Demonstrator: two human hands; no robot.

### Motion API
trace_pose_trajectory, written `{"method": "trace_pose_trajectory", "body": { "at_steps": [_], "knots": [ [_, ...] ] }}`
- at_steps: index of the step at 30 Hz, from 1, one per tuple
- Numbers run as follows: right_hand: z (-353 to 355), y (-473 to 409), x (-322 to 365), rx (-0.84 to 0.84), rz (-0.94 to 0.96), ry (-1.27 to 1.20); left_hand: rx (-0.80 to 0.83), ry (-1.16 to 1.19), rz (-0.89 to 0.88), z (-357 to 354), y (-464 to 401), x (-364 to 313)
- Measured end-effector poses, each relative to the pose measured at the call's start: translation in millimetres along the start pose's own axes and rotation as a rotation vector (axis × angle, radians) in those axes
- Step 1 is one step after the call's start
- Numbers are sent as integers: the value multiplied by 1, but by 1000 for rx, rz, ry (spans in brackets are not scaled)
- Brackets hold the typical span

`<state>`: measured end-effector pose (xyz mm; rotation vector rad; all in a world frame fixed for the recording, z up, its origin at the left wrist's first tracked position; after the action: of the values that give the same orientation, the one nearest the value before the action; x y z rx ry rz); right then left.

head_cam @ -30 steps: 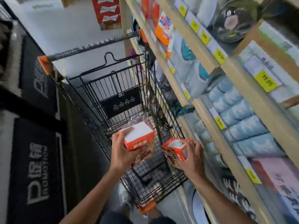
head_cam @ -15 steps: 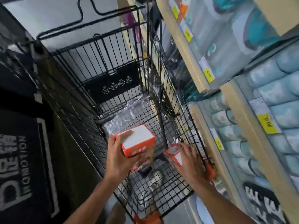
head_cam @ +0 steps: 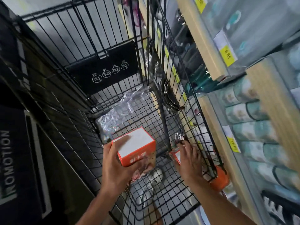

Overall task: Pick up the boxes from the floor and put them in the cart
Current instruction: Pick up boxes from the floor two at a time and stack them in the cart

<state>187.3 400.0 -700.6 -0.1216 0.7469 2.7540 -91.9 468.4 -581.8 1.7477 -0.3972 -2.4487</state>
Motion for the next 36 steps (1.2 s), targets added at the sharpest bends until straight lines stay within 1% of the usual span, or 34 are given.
{"method": "trace_pose_trajectory", "body": {
  "at_steps": [4, 7, 9, 12, 17, 20, 22, 26, 29, 34, 36],
  "knots": [
    [-4, 1, -5, -35, 35, -62, -21, -48, 3, -2, 1, 15],
    [-5, 5, -6, -17, 66, -111, -31, -30, 14, -5, 5, 23],
    [-2, 9, -7, -30, 89, -179, -40, 5, 53, -7, 6, 28],
    [13, 23, -8, -101, 103, -317, -47, 49, 101, -8, 5, 31],
    [41, 51, -12, -233, 99, -571, -26, 107, 211, -30, 4, 42],
    [56, 62, -16, -258, 85, -683, -43, 55, 279, -44, 4, 55],
    [64, 68, -19, -272, 76, -702, -52, 27, 337, -56, 7, 69],
    [78, 72, -23, -306, 115, -729, -81, -14, 466, -85, 21, 95],
    [84, 72, -27, -316, 140, -725, -91, -38, 464, -107, 31, 97],
    [88, 72, -29, -311, 148, -760, -146, -54, 331, -140, 53, 83],
    [90, 70, -30, -316, 158, -774, -158, -31, 304, -150, 57, 83]
  ]
}}
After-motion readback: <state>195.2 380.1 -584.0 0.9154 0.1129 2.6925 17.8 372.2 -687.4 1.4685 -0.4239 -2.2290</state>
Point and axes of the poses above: each hand's wrist, its own y-axis away from the middle knuckle, its own z-axis out of the back of the hand, x = y × z, the point moved 6 cm from there along -y, towards the middle knuckle, and after that the axes turned 6 degrees about y, right-handed, at the moved point
